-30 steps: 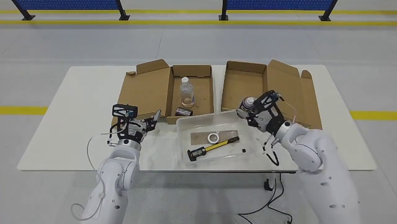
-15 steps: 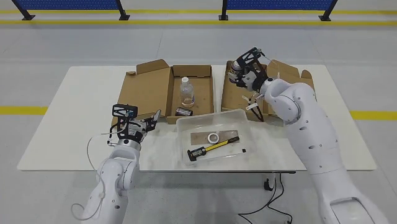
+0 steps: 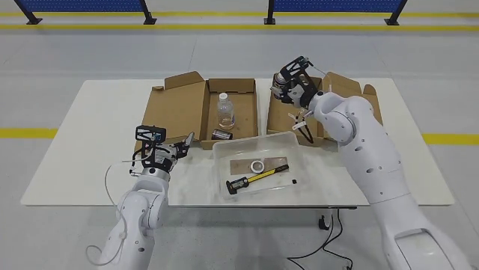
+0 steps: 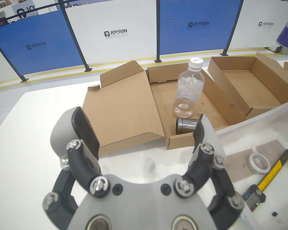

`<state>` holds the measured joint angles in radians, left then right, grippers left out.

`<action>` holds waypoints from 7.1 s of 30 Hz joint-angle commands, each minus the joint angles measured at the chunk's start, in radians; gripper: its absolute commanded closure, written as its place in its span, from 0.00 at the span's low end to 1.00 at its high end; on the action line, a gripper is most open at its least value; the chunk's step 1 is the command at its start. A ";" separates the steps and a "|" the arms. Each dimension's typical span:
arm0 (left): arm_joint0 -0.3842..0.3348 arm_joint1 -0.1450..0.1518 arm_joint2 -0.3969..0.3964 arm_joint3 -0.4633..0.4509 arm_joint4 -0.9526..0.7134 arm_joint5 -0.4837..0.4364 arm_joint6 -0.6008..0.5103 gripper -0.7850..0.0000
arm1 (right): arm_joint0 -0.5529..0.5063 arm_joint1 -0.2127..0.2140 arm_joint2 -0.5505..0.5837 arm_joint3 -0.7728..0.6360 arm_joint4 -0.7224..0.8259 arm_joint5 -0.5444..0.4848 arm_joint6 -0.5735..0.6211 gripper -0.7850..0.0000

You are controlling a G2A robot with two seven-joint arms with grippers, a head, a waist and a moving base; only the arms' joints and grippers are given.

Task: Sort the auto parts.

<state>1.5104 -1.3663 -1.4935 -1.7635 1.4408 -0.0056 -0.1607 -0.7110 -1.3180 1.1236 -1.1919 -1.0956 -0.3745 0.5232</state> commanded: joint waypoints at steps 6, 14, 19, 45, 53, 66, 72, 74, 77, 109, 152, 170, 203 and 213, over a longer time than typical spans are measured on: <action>0.000 0.000 0.000 0.000 0.000 0.000 0.000 0.00 | 0.000 0.000 0.000 0.000 0.000 0.000 0.000 1.00; 0.000 0.000 0.000 0.000 0.000 0.000 0.000 0.00 | 0.000 0.000 0.000 0.000 0.000 0.000 0.000 1.00; 0.000 0.000 0.000 0.000 0.000 0.000 0.000 0.00 | 0.000 0.000 0.000 0.000 0.000 0.000 0.000 1.00; 0.000 0.000 0.000 0.000 0.000 0.000 0.000 0.00 | 0.101 -0.104 -0.274 0.314 0.074 -0.015 -0.062 1.00; 0.000 0.000 0.000 0.000 0.000 0.000 0.000 0.00 | 0.178 -0.176 -0.380 0.478 0.090 -0.023 -0.106 1.00; 0.000 0.000 0.000 0.000 0.000 0.000 0.000 0.00 | 0.254 -0.273 -0.469 0.675 0.094 -0.008 -0.146 1.00; 0.000 0.000 0.000 0.000 0.000 0.000 0.000 0.00 | 0.266 -0.305 -0.482 0.744 0.107 -0.032 -0.186 1.00; 0.000 0.000 0.000 0.000 0.000 0.000 0.000 0.00 | 0.269 -0.315 -0.487 0.768 0.105 -0.033 -0.200 1.00; 0.000 0.000 0.000 0.000 0.000 0.000 0.000 0.00 | 0.273 -0.328 -0.489 0.798 0.112 -0.032 -0.217 1.00; 0.000 0.000 0.000 0.000 0.000 0.000 0.000 0.00 | 0.281 -0.381 -0.463 0.963 0.146 -0.040 -0.324 1.00; 0.000 0.000 0.000 0.000 0.000 0.000 0.000 0.00 | 0.262 -0.377 -0.423 0.981 0.145 -0.026 -0.328 0.28; 0.000 0.000 0.000 0.000 0.000 0.000 0.000 0.00 | 0.288 -0.361 -0.414 0.943 0.105 -0.040 -0.336 0.22; 0.000 0.000 0.000 0.000 0.000 0.000 0.000 0.00 | -0.099 -0.118 -0.126 -0.054 -0.177 0.030 0.030 0.28; 0.000 0.000 0.000 0.000 0.000 0.000 0.000 0.00 | -0.281 -0.051 -0.009 -0.394 -0.256 -0.155 0.426 0.22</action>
<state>1.5104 -1.3663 -1.4935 -1.7635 1.4408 -0.0056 -0.1607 -0.9838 -1.3728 1.1113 -1.5670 -1.3557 -0.5007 0.9023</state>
